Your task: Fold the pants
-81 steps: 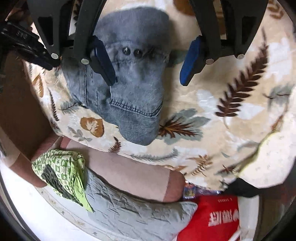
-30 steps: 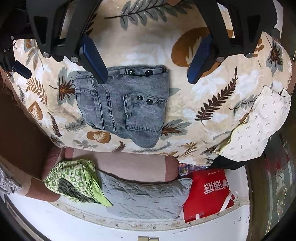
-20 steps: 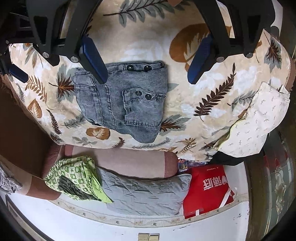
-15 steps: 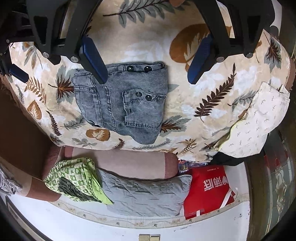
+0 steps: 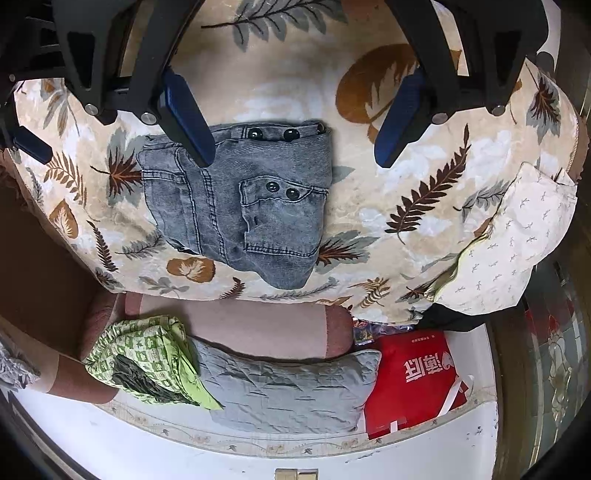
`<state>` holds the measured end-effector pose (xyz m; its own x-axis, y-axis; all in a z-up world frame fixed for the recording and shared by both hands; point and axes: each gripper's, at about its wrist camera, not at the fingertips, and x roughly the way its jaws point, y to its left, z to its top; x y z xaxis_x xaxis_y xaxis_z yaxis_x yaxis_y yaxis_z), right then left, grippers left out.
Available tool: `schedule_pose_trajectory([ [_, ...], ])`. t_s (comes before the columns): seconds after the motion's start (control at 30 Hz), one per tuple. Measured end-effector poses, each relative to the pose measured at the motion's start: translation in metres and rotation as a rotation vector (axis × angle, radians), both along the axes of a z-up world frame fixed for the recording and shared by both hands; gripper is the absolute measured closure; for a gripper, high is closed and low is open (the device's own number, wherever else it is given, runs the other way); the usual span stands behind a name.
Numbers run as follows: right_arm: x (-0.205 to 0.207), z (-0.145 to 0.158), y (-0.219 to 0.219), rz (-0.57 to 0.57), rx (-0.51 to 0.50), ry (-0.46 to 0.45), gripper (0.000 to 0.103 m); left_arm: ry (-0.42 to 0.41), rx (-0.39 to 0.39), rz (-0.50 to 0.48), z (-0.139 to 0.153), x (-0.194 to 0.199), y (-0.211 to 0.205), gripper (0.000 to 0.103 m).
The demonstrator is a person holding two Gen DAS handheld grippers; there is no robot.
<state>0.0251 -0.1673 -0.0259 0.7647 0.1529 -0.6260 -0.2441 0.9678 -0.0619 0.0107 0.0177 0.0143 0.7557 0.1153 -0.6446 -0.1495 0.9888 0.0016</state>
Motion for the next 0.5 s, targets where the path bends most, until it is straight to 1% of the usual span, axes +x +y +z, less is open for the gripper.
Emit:
schedule_pose_trajectory([
  [0.17, 0.0015, -0.0004, 0.0005, 0.001, -0.001, 0.001, 0.000, -0.004, 0.002, -0.009, 0.0015, 0.0026, -0.0032, 0.015],
  [0.23, 0.0024, -0.0013, 0.0008, 0.001, -0.002, 0.004, 0.000, 0.007, 0.004, -0.012, 0.0008, 0.0053, -0.0044, 0.015],
  [0.33, 0.0031, -0.0019, 0.0010, 0.002, -0.003, 0.005, 0.000, 0.015, -0.016, -0.019, -0.0008, 0.0080, -0.0033, 0.015],
  [0.37, 0.0035, -0.0023, 0.0009, 0.003, -0.004, 0.006, 0.000, 0.011, -0.028, -0.021, -0.0009, 0.0083, -0.0023, 0.013],
  [0.4, 0.0041, -0.0029, 0.0007, 0.004, -0.003, 0.008, 0.000, 0.006, -0.036, -0.023, -0.0007, 0.0085, -0.0015, 0.007],
  [0.43, 0.0046, -0.0036, 0.0005, 0.004, -0.004, 0.011, 0.000, 0.000, -0.035, -0.023, -0.0003, 0.0084, -0.0015, 0.004],
  [0.5, 0.0049, -0.0049, 0.0005, 0.003, -0.001, 0.013, 0.000, -0.018, -0.016, -0.021, 0.0016, 0.0083, -0.0032, 0.004],
])
